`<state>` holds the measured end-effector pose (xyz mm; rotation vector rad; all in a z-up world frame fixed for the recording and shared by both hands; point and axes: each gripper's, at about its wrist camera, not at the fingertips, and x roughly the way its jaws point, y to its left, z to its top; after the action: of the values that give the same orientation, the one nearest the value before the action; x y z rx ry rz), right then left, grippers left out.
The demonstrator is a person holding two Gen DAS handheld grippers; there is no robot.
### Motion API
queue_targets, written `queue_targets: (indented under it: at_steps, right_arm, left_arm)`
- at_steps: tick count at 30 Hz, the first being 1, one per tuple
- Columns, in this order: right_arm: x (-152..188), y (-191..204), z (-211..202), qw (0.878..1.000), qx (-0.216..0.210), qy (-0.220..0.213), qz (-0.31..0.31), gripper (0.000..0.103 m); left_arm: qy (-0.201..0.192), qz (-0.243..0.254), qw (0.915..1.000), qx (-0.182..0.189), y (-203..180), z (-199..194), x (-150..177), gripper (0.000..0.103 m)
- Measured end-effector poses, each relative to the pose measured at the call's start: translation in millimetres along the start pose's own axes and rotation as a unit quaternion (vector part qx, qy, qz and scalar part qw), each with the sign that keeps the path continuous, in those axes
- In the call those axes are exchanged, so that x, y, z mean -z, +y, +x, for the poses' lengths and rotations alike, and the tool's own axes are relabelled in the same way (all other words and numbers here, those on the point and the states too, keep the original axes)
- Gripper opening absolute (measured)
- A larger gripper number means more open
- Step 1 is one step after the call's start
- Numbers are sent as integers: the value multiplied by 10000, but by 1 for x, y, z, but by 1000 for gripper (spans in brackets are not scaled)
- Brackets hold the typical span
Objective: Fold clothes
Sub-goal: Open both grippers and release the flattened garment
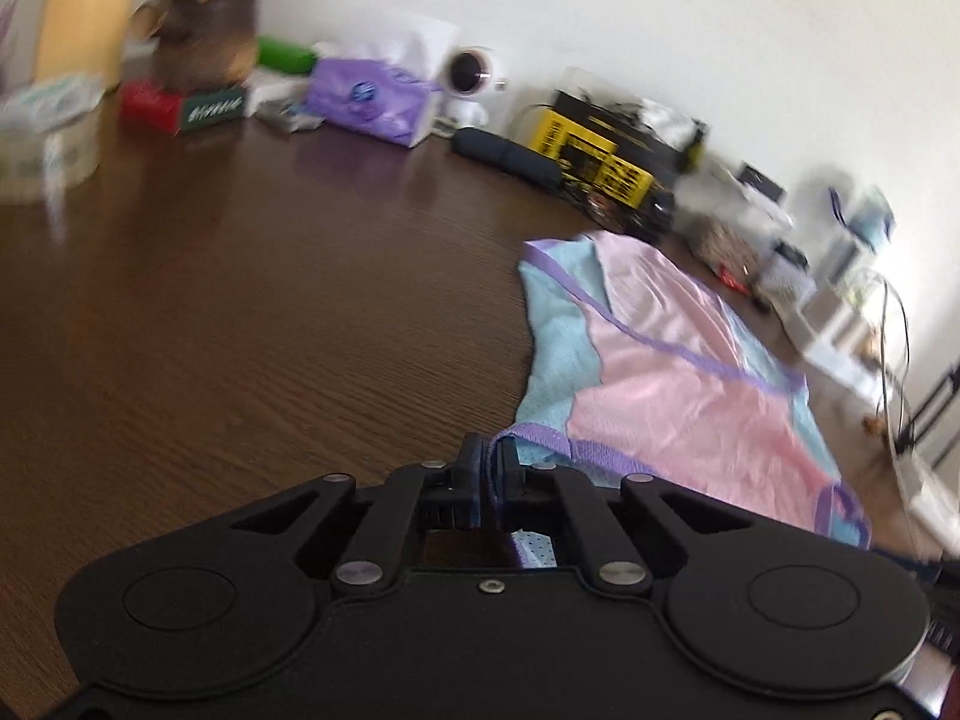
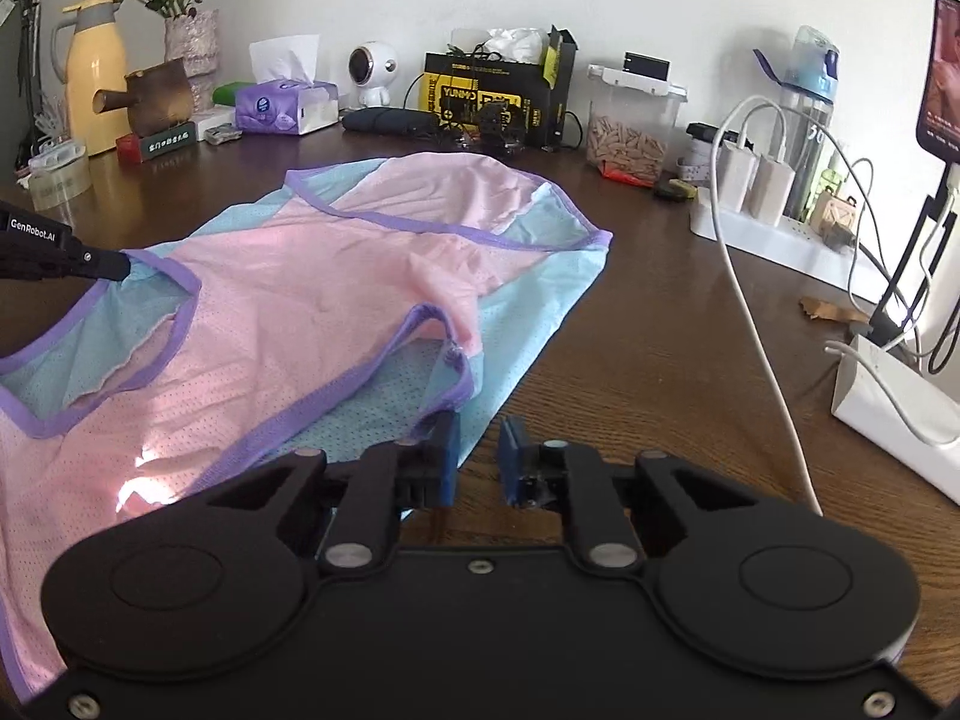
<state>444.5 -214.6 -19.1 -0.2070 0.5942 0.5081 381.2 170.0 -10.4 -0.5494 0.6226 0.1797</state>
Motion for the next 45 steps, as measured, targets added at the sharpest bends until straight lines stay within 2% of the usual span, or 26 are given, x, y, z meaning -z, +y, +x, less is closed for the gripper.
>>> queue_targets:
  at_steps: [3, 4, 7, 12, 14, 15, 16, 18, 21, 27, 29, 30, 31, 33, 34, 35, 36, 37, 38, 41, 45]
  right_arm:
    - [1, -3, -2, 9998, 131, -35, 160, 21]
    - [1, -4, -5, 9997, 127, -79, 218, 26]
    - [-4, -5, -14, 9988, -161, -211, 416, 36]
    - [-6, 17, -6, 9995, -311, -47, 65, 38]
    - [-2, 26, -1, 9997, -160, 29, -181, 36]
    - [-1, 29, -1, 9996, -117, 8, -237, 31]
    - [1, 29, -3, 9997, -101, -5, -220, 20]
    - [3, 24, -7, 9999, -69, -18, -102, 9]
    - [4, 10, -11, 9999, 48, -45, 132, 7]
    - [9, -13, -9, 9972, -39, -36, 749, 7]
    - [10, -12, -11, 9970, 72, -116, 757, 13]
    - [10, -12, -11, 9969, 147, -139, 763, 26]
    - [10, -12, -13, 9968, 225, -155, 746, 31]
    - [11, -12, -17, 9969, 339, -202, 682, 34]
    - [11, -13, -20, 9968, 375, -216, 675, 39]
    - [11, -14, -24, 9968, 423, -233, 644, 43]
    - [12, -13, -30, 9970, 457, -254, 573, 46]
    - [13, -12, -36, 9973, 482, -276, 481, 55]
    - [15, -9, -43, 9978, 460, -279, 391, 58]
    - [23, 3, -61, 9996, 148, -185, 144, 60]
    - [40, 26, -75, 9996, -219, 19, -152, 60]
  left_arm:
    - [-20, 75, 10000, 1, 1, -3, -1, 6]
    - [-47, 158, 9999, -5, 0, -5, -1, 6]
    - [-88, 445, 9990, 10, -5, -14, 0, 7]
    - [-77, 794, 9968, 14, -17, -15, 8, 7]
    - [-79, 839, 9964, -72, -19, -14, 11, 7]
    - [-83, 840, 9964, -110, -19, -13, 12, 7]
    - [-89, 845, 9963, -145, -20, -13, 13, 7]
    - [-113, 897, 9958, -174, -21, -13, 15, 7]
    - [-143, 945, 9952, -208, -21, -14, 17, 6]
    - [-153, 919, 9954, -222, -18, -15, 17, 6]
    - [-160, 931, 9952, -242, -18, -15, 17, 7]
    - [-163, 928, 9953, -245, -17, -16, 17, 7]
    - [-184, 934, 9952, -226, -17, -18, 17, 7]
    - [-222, 1008, 9945, -182, -16, -23, 17, 8]
    - [-233, 1037, 9942, -173, -16, -26, 17, 10]
    - [-243, 1115, 9933, -153, -16, -34, 16, 14]
    - [-219, 1196, 9925, -89, -16, -40, 17, 23]
    - [-189, 1281, 9916, -27, -16, -47, 17, 33]
    - [-130, 1386, 9903, 22, -17, -53, 20, 37]
    - [80, 1730, 9849, 73, -20, -64, 31, 38]
    - [330, 1911, 9810, 39, -24, -65, 44, 38]
